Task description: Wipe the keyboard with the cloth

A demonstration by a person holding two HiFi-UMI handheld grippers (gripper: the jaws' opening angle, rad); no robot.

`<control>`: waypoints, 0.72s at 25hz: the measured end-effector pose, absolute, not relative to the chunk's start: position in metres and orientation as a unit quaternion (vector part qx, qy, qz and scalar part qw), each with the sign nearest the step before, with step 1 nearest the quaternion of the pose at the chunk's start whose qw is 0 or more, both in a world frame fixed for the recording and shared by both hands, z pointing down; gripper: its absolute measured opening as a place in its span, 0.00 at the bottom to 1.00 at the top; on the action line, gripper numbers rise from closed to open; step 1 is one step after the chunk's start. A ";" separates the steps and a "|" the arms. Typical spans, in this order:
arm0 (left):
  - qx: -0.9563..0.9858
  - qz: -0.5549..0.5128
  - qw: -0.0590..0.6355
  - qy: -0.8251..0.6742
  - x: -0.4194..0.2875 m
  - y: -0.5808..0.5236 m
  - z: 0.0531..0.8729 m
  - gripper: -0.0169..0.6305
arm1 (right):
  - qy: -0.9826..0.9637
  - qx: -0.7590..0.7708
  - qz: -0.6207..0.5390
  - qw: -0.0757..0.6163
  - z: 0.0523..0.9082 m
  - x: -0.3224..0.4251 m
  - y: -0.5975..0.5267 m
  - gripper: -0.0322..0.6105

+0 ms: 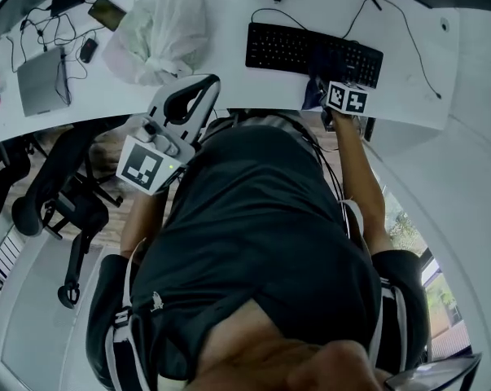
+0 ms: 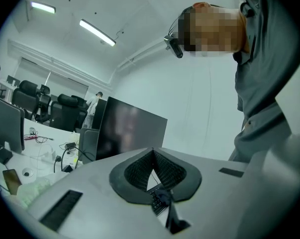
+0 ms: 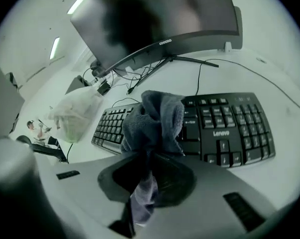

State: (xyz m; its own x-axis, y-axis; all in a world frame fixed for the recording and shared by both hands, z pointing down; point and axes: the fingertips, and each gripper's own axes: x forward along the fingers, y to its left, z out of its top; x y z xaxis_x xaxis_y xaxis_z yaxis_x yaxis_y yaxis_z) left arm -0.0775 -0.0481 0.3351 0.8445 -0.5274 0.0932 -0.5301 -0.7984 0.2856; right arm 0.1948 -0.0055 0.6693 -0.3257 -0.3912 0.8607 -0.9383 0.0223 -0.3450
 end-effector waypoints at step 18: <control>0.952 -0.003 0.134 -0.274 -0.083 -0.007 0.330 0.03 | -0.666 0.548 0.428 0.272 0.640 0.231 -0.030 0.11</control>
